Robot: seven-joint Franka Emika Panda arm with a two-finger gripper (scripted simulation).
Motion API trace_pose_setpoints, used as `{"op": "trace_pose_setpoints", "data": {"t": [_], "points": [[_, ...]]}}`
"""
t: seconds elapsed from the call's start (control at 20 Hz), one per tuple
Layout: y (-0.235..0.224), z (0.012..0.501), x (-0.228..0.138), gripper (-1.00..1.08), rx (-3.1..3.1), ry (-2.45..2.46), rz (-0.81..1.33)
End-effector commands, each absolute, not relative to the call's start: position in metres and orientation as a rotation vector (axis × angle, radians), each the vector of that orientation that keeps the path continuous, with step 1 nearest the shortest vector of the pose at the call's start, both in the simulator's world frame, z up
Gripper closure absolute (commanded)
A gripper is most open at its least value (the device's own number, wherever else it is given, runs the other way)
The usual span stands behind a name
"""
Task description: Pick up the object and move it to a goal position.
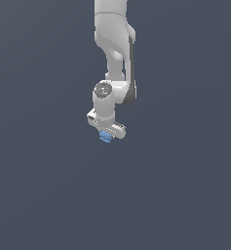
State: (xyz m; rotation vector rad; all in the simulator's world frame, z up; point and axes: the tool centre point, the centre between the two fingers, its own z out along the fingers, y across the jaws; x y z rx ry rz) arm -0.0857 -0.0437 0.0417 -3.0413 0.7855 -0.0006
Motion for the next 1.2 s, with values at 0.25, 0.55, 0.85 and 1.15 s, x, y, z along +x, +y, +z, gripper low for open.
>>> {"op": "trace_pose_setpoints", "data": {"t": [0.25, 0.55, 0.85, 1.15], "points": [[-0.044, 0.044, -0.085, 1.08, -3.041, 0.786, -0.001], [-0.045, 0.065, -0.083, 1.08, -3.041, 0.786, -0.001], [-0.047, 0.104, -0.077, 1.08, -3.041, 0.787, -0.001], [-0.049, 0.161, -0.069, 1.08, -3.041, 0.788, -0.001]]}}
